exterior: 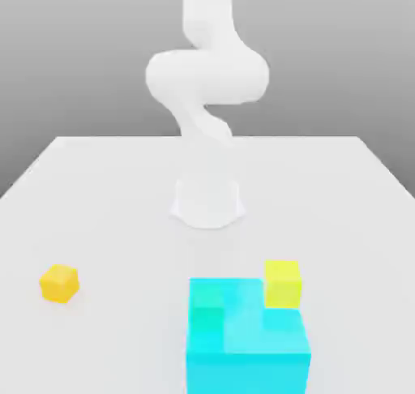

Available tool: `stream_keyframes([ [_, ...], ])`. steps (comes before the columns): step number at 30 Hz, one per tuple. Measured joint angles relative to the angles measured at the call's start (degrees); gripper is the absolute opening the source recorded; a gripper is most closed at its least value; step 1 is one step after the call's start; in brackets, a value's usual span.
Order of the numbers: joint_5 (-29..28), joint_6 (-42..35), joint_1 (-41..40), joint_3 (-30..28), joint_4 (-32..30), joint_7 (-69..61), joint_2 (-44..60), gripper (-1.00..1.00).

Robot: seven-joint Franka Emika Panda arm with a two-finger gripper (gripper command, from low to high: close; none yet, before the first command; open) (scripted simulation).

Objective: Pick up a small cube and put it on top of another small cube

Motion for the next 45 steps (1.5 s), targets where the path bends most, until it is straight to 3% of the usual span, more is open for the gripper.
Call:
stream_keyframes([
  [10, -3.76, 2.24, -9.92, 1.67, 6.52, 18.86, 21.17, 0.00],
  [21, -5.28, 4.80, -17.14, -1.33, 13.54, 37.50, 43.94, 0.00],
  [35, 4.69, 8.37, -23.86, -6.30, 22.36, 53.71, 72.49, 0.00],
  [39, 6.46, 13.26, -25.04, -5.79, 24.58, 54.24, 80.77, 0.00],
  [40, 6.60, 14.06, -25.14, -5.68, 24.87, 54.20, 81.90, -1.00],
  [45, 6.71, 14.21, -25.15, -5.66, 24.87, 54.11, 81.91, -1.00],
])
